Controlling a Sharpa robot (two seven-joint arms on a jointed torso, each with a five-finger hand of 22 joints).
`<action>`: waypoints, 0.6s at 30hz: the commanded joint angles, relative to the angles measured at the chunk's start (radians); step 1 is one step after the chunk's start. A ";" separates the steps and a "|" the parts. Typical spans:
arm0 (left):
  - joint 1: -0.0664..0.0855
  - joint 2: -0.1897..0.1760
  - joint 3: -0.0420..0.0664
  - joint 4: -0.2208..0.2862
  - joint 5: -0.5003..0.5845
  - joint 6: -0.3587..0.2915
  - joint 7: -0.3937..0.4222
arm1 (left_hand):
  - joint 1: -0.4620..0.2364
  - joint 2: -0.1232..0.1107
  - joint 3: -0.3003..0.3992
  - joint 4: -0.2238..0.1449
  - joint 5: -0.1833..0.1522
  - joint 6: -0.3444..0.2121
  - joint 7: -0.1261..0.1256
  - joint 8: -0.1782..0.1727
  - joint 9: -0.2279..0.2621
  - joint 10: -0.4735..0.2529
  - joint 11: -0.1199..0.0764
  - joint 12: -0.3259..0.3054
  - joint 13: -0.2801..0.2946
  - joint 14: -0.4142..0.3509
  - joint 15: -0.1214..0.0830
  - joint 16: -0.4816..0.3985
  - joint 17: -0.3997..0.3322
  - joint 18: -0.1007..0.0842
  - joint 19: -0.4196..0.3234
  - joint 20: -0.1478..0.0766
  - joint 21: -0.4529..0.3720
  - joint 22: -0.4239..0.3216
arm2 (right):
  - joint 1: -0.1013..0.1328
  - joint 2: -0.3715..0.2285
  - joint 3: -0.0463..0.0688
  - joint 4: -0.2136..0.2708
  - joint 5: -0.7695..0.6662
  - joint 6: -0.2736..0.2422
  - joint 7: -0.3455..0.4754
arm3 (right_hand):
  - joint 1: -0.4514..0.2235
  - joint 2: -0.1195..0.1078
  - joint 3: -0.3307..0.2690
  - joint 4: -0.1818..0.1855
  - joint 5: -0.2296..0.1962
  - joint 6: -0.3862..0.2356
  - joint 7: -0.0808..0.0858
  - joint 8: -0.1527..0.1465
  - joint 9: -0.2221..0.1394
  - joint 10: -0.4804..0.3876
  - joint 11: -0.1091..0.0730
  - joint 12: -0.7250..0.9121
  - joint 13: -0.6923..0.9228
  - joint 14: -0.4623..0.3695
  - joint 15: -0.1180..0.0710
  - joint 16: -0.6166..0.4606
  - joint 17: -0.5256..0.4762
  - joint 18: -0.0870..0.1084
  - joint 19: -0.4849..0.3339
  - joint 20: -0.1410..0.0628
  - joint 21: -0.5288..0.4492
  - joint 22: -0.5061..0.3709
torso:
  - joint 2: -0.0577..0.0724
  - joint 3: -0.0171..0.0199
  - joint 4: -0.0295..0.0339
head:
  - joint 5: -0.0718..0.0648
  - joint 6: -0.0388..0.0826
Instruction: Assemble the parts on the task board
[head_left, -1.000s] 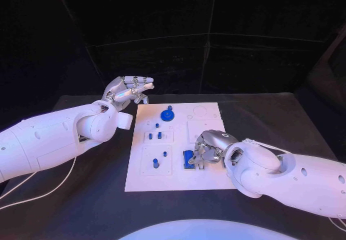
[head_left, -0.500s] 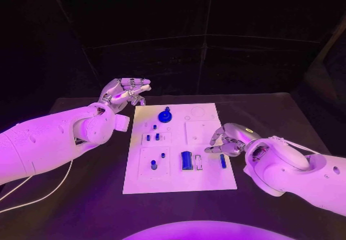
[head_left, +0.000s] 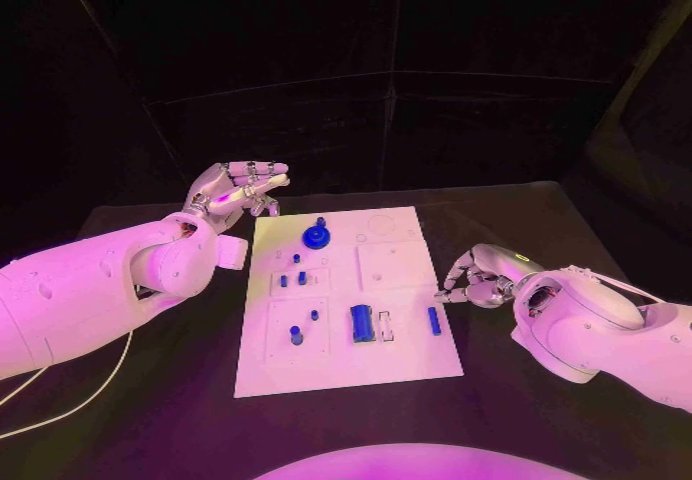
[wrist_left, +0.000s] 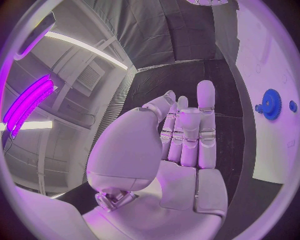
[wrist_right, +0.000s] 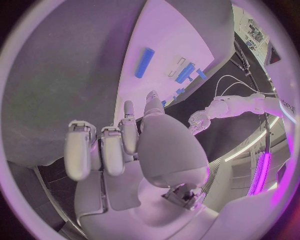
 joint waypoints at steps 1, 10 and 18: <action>0.001 0.002 0.001 0.001 0.002 0.011 0.004 | -0.006 0.000 -0.002 -0.001 -0.003 -0.001 0.002 0.005 -0.001 -0.007 0.002 0.005 0.002 -0.009 0.000 -0.003 -0.001 0.014 -0.005 0.005 -0.006 -0.001 | -0.001 0.008 0.000 -0.010 -0.041 0.070 -0.003 | 0.003 0.001 -0.006 0.006 0.005 0.012 -0.002 -0.005 0.001 -0.005 -0.002 -0.006 -0.165 0.078 0.004 0.000 0.126 -0.017 0.002 0.004 -0.002 0.127 | 0.000 0.0004 -0.0001 | -0.003 -0.001; 0.000 -0.001 0.000 0.000 0.002 0.012 0.004 | -0.006 0.000 -0.002 -0.001 -0.003 -0.001 0.002 0.005 -0.001 -0.007 0.002 0.005 0.002 -0.009 0.000 -0.003 -0.001 0.014 -0.005 0.005 -0.006 -0.001 | -0.013 0.038 -0.002 -0.029 -0.059 0.099 -0.003 | -0.023 -0.024 -0.034 0.034 0.011 0.029 -0.006 -0.016 0.009 -0.004 -0.005 -0.004 -0.161 0.078 0.002 -0.001 0.125 -0.015 -0.002 0.001 -0.006 0.123 | 0.000 -0.0005 -0.0003 | -0.004 -0.002; -0.001 -0.001 0.000 -0.001 0.002 0.012 0.004 | -0.007 0.000 -0.004 0.000 -0.003 -0.001 0.002 0.006 -0.001 -0.008 0.002 0.007 0.002 -0.010 0.000 -0.002 -0.001 0.014 -0.005 0.005 -0.007 -0.002 | -0.040 0.055 -0.003 -0.031 -0.065 0.122 -0.002 | -0.013 -0.023 -0.033 0.039 0.004 0.053 -0.014 -0.009 0.022 -0.001 -0.012 0.001 -0.156 0.079 -0.003 0.000 0.128 -0.016 0.000 -0.002 -0.005 0.125 | -0.001 -0.0011 -0.0011 | -0.006 -0.004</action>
